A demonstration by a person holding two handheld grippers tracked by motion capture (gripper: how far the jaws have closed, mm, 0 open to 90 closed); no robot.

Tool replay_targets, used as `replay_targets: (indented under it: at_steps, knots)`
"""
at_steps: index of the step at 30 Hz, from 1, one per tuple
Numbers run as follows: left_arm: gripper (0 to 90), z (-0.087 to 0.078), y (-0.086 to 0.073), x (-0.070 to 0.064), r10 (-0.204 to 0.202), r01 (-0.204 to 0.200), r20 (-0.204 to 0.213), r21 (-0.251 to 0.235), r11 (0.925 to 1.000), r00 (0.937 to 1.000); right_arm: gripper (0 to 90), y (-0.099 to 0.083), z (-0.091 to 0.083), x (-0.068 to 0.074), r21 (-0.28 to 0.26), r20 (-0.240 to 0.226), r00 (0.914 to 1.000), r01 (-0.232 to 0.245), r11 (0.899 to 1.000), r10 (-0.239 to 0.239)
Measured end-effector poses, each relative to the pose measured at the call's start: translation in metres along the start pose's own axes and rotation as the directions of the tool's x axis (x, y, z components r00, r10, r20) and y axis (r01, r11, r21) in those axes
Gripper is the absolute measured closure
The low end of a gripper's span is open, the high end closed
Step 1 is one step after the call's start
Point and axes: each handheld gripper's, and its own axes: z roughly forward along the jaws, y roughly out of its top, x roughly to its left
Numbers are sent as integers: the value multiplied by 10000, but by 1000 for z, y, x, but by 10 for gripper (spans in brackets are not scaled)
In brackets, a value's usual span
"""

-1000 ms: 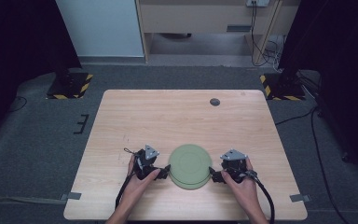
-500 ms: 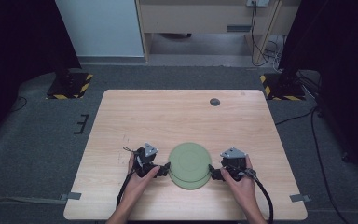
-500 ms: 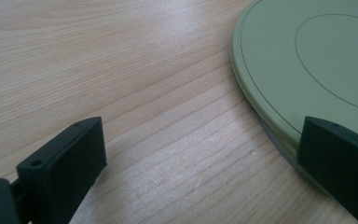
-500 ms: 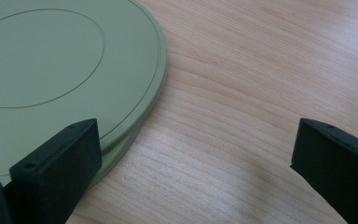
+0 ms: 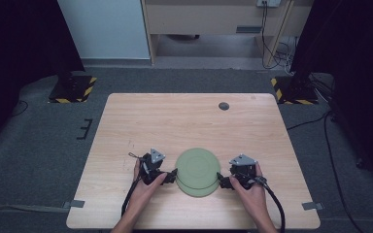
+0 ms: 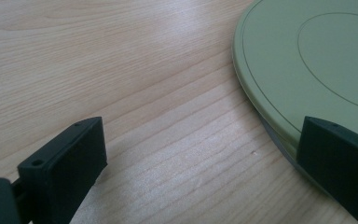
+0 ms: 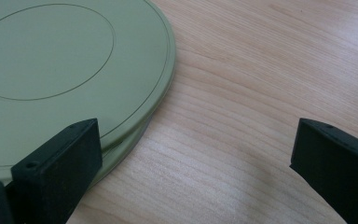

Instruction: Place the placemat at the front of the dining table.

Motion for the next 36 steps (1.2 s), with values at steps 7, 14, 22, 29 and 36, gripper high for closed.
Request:
replay_targets:
  at_steps: [7,14,22,29,36]
  knots:
    - [11,4,3,3,-222,221,-95,-86,9997,9997,18,2,3,0,-73,321,9993,-181,9998,183]
    - [31,1,2,-1,-95,95,-16,-81,9999,10000,54,1,-2,2,-89,212,9998,-16,10000,18]
    - [18,0,2,-3,-17,17,-67,-63,10000,10000,58,-2,-2,0,-224,309,9994,-167,9996,173]
    - [7,3,3,-4,-45,43,-123,-113,9999,9999,47,-1,2,1,-298,436,9987,-252,9992,265]
    - [7,5,4,-4,-119,116,-143,-195,9997,9998,45,0,5,-2,-409,595,9970,-466,9981,490]
